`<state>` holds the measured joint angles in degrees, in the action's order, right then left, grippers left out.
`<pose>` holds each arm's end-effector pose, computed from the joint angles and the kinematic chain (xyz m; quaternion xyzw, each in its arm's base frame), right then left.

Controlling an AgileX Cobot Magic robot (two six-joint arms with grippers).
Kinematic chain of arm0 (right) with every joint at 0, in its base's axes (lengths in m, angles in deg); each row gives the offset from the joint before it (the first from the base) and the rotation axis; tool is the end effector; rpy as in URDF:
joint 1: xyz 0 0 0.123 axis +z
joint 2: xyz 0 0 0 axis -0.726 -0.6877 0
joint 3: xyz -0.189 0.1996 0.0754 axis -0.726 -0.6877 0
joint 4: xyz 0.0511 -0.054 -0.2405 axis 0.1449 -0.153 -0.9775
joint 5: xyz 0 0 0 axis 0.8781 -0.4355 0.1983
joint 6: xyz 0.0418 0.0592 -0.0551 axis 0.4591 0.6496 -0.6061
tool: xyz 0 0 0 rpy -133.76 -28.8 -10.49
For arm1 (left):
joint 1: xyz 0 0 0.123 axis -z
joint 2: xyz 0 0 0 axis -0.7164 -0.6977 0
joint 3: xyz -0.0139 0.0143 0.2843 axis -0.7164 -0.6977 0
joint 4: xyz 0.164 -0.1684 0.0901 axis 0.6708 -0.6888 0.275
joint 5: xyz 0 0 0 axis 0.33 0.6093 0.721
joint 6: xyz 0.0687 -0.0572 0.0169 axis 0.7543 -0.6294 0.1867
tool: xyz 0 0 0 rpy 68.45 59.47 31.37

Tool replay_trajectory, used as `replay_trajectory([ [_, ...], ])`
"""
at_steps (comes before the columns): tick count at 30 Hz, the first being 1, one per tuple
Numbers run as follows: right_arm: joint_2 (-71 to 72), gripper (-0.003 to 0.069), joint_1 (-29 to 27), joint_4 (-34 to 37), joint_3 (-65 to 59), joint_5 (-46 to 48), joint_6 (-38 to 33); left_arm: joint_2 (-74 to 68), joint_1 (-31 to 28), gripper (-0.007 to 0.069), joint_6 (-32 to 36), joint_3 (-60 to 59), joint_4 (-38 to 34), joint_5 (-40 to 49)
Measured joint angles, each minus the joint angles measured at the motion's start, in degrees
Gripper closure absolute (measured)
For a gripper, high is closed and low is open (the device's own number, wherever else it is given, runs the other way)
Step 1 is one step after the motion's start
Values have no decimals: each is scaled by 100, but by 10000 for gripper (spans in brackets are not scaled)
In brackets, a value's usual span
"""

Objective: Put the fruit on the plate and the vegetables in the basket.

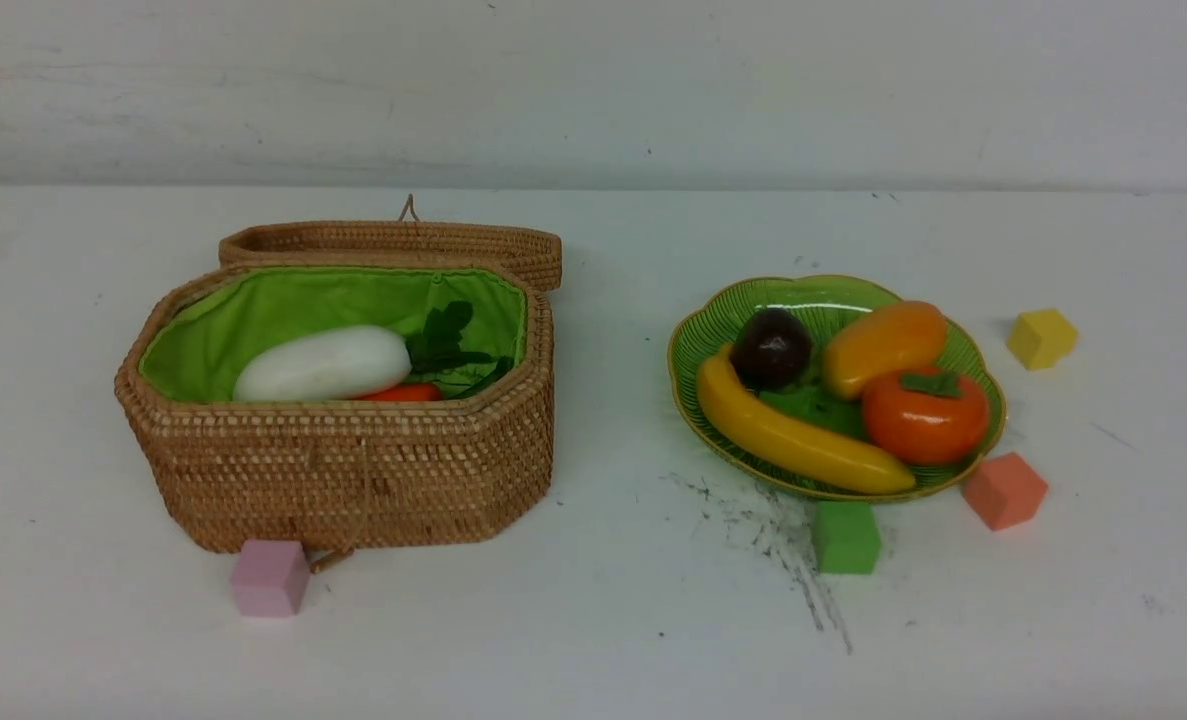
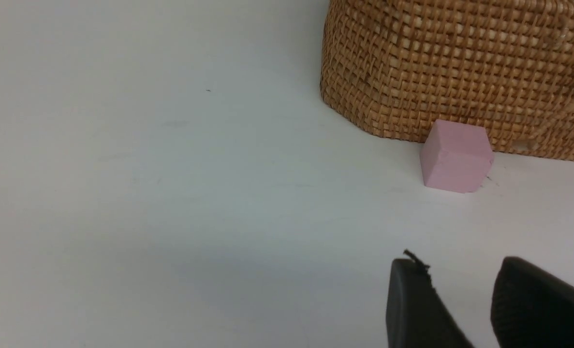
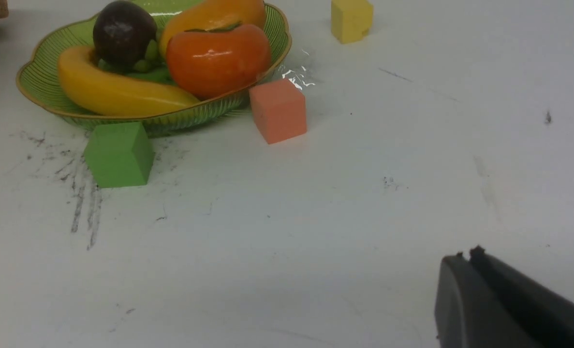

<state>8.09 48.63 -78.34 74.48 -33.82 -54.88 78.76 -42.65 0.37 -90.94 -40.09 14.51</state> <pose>0.0523 -0.0029 0.1746 0.0347 0.8041 0.0142 0.5933 0.0525 0.0023 0.1687 -0.0667 0.8075 -0.0455 0.5843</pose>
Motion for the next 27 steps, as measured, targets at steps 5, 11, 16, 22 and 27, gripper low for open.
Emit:
replay_trajectory([
  [5,0,629,0,-4,0,0,0,0,0,386,0,0,0,0],
  [11,0,624,0,-4,0,0,0,0,0,386,0,0,0,0],
  [16,0,624,0,-4,0,0,0,0,0,386,0,0,0,0],
  [22,0,624,0,-4,0,0,0,0,0,386,0,0,0,0],
  [27,0,624,0,-4,0,0,0,0,0,386,0,0,0,0],
])
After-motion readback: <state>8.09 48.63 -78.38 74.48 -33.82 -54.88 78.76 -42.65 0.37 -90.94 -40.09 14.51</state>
